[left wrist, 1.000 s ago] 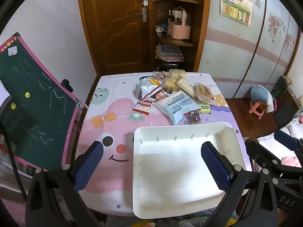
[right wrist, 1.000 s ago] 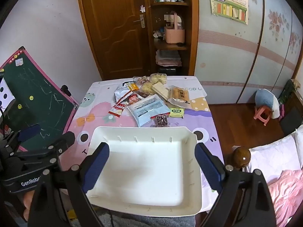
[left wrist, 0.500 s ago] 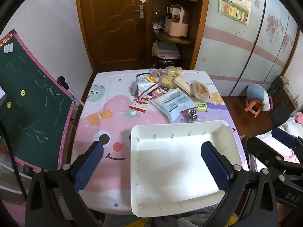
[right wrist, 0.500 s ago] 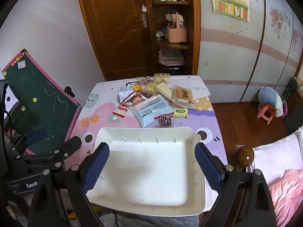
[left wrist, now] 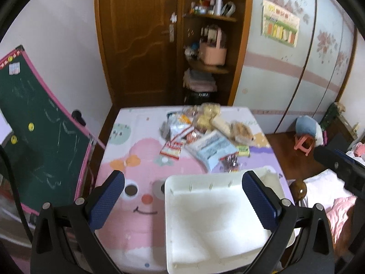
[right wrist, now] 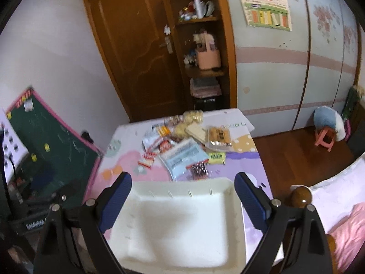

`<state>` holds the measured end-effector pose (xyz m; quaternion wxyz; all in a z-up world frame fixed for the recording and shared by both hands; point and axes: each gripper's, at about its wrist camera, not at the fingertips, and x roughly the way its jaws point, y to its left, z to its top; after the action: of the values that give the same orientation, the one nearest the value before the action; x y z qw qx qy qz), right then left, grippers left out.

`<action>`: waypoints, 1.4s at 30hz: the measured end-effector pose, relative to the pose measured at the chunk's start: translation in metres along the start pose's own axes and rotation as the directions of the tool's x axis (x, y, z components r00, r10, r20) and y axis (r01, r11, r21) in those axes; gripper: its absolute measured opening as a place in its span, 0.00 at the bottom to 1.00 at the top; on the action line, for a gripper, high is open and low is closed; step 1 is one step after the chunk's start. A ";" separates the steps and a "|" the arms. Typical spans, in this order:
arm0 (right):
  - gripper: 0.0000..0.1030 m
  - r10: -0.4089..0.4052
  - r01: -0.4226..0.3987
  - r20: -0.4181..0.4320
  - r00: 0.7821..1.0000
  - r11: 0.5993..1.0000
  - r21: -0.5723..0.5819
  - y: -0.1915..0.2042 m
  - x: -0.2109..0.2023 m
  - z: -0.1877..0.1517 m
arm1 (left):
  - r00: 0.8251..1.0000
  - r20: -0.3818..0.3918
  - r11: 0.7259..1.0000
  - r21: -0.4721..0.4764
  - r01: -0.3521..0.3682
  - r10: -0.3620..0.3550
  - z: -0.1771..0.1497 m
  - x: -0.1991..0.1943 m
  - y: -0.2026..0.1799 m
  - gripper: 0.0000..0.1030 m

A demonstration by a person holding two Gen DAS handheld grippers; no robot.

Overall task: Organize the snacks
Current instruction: 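Move both tools from the white tray toward the snack pile, then grasp the Cookies bag with left tool while right tool grasps the jerky packet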

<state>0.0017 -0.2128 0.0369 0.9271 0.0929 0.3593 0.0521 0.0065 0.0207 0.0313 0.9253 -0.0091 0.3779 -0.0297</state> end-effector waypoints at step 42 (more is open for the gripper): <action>0.89 -0.137 0.124 -0.049 0.989 0.970 -0.207 0.000 0.075 0.145 | 0.987 -0.088 0.970 0.214 -0.112 0.133 0.098 0.126 0.017 1.00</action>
<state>0.1556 -0.2204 0.0927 0.9214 -0.0279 0.3863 0.0305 0.1655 0.0294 0.0120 0.9009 0.1127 0.4190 -0.0123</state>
